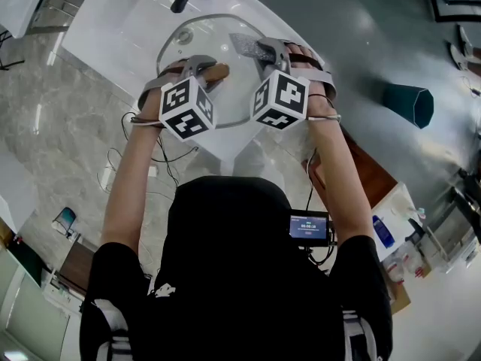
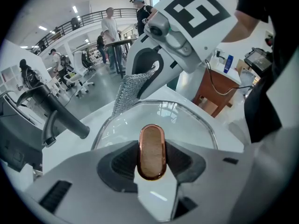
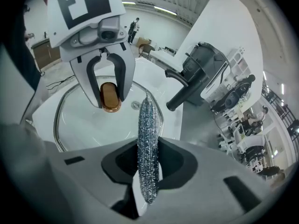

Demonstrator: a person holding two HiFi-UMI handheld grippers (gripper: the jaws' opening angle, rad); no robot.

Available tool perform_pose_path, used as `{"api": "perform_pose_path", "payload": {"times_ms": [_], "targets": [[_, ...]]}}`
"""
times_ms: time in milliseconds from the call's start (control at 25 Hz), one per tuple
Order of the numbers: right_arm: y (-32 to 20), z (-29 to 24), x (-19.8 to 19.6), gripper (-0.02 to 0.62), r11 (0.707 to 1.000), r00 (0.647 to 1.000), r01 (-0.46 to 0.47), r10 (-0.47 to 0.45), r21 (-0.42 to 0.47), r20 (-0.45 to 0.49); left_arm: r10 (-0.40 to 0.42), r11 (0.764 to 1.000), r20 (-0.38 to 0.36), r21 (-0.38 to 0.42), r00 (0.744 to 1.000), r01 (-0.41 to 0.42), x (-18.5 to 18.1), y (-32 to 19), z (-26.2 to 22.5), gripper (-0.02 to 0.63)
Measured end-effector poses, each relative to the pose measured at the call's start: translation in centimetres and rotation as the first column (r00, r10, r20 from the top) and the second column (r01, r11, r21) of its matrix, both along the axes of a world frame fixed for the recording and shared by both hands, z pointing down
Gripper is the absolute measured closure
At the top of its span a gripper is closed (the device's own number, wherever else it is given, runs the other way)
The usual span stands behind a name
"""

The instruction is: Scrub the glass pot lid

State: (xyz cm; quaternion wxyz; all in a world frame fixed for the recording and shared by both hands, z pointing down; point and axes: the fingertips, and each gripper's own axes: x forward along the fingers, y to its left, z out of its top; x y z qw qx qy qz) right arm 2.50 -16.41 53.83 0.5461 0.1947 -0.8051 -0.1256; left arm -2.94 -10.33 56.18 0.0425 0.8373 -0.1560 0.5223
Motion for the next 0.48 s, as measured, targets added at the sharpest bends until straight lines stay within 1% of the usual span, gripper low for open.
{"api": "perform_pose_path", "payload": {"times_ms": [120,320,480], "targets": [[-0.1,0.4,-0.6,0.526,0.999,0.999,0.032,-0.031,-0.025,0.009,-0.007,1.000,-0.004,0.001,1.000,0.007,0.0,-0.1,0.0,0.436],[-0.7,0.7,-1.5,0.526,0.995,0.995,0.096,-0.096,0.021,-0.025,-0.015,1.000,-0.010,0.003,1.000,0.015,0.0,-0.1,0.0,0.436],[-0.8,1.4,-2.3,0.526,0.989,0.988,0.145,-0.144,0.019,-0.060,-0.021,1.000,-0.015,0.002,1.000,0.021,0.0,0.0,0.0,0.437]]}}
